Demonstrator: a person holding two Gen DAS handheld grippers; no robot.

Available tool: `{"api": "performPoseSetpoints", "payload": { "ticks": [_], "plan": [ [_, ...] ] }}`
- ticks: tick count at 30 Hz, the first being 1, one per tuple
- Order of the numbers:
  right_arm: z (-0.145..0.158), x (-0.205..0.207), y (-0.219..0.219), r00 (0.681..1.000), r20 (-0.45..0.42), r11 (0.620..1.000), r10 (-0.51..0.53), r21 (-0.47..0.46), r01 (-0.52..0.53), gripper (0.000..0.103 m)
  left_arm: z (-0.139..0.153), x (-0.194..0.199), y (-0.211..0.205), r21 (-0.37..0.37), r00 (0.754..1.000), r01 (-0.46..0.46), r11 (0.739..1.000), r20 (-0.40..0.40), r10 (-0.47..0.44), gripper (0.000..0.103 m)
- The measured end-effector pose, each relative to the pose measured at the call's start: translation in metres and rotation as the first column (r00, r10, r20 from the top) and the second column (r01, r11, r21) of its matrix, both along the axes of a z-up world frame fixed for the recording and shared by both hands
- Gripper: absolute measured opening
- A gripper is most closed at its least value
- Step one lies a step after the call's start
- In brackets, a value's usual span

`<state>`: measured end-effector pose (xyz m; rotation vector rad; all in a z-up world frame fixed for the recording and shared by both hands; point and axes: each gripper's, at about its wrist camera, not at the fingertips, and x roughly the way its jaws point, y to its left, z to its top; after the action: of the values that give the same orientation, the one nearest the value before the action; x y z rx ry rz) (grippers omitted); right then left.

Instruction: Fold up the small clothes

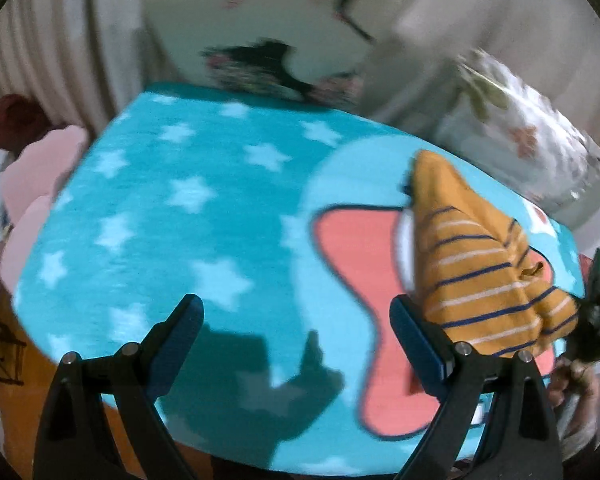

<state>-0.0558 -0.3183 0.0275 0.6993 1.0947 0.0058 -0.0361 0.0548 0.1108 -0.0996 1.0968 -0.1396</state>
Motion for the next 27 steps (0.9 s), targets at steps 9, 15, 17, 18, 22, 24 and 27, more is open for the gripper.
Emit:
{"api": "performPoseSetpoints", "payload": {
  "ticks": [9, 15, 17, 18, 22, 24, 27],
  "plan": [
    [0.055, -0.03, -0.042, 0.984, 0.172, 0.997, 0.037, 0.053, -0.047, 0.05, -0.024, 0.006, -0.107, -0.075, 0.989, 0.146, 0.986, -0.027, -0.149, 0.093],
    [0.084, -0.035, 0.02, 0.906, 0.283, 0.941, 0.314, 0.037, -0.337, 0.073, -0.035, -0.003, -0.108, -0.139, 0.994, 0.06, 0.988, -0.077, -0.071, 0.093],
    [0.07, -0.034, 0.04, 0.883, 0.243, 0.909, 0.401, 0.016, -0.417, 0.023, -0.032, -0.003, -0.101, -0.152, 0.997, 0.027, 0.988, -0.074, -0.039, 0.093],
    [0.057, -0.033, 0.047, 0.877, 0.196, 0.892, 0.438, 0.024, -0.451, 0.007, -0.03, -0.002, -0.1, -0.155, 0.997, 0.02, 0.988, -0.07, -0.031, 0.093],
    [0.029, -0.059, 0.023, 0.913, 0.096, 0.913, 0.396, 0.069, -0.402, 0.005, -0.021, 0.002, -0.112, -0.163, 0.998, 0.045, 0.986, -0.029, -0.05, 0.093],
    [0.01, -0.078, 0.002, 0.935, 0.028, 0.93, 0.354, 0.092, -0.355, 0.005, -0.026, 0.004, -0.127, -0.164, 0.995, 0.081, 0.983, -0.036, -0.088, 0.093],
    [-0.022, -0.096, -0.013, 0.948, -0.04, 0.938, 0.315, 0.165, -0.304, 0.005, -0.044, 0.003, -0.159, -0.136, 0.984, 0.154, 0.979, -0.072, -0.165, 0.093]
  ]
}}
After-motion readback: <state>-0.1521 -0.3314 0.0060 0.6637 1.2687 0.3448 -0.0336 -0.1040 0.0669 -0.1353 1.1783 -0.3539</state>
